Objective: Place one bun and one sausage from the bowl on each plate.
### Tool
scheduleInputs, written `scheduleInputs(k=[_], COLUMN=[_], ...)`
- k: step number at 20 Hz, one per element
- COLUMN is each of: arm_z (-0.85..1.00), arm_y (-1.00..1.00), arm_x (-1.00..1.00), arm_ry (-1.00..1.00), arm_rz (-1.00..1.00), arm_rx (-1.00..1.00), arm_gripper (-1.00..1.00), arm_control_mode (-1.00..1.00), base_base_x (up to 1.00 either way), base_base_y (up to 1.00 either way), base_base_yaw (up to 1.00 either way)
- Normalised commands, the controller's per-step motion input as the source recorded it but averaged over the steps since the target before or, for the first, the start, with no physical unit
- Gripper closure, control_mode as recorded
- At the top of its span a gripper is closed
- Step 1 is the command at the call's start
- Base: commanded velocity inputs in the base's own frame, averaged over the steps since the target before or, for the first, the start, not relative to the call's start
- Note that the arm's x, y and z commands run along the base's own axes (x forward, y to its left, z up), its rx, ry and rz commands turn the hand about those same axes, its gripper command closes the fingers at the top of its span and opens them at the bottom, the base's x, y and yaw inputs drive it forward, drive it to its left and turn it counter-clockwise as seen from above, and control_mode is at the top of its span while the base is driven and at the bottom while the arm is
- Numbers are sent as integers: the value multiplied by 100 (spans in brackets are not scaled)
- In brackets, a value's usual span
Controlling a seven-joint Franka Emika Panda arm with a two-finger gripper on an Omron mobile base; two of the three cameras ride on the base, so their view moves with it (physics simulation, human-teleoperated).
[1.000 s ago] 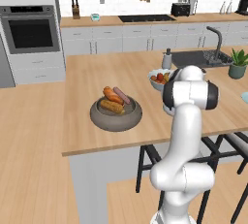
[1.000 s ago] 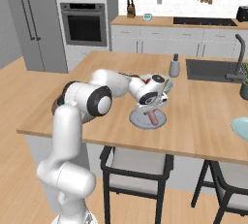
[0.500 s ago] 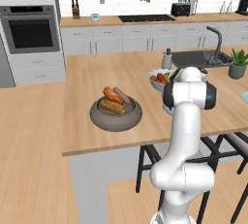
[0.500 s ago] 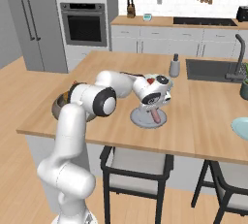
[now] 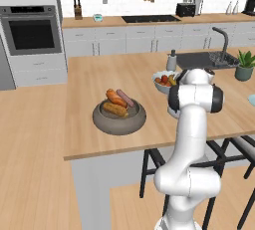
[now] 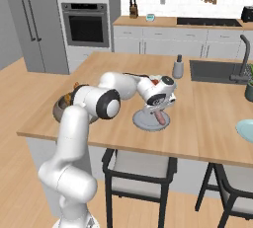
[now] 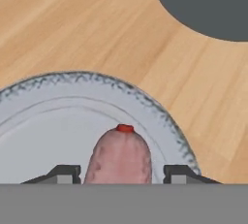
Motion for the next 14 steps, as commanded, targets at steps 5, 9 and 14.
scheduleInputs(k=[5,9,14], arm_z=[14,81,61], arm_y=[1,15,32], arm_x=[-2,-59,-91], arm_ry=[0,-2,12], arm_rz=[0,0,-3], arm_rx=[0,-2,-18], arm_gripper=[-100,-100,-100], arm_control_mode=[-100,-100,-100], base_base_x=[0,0,0], base_base_y=[0,0,0], base_base_yaw=[0,0,0])
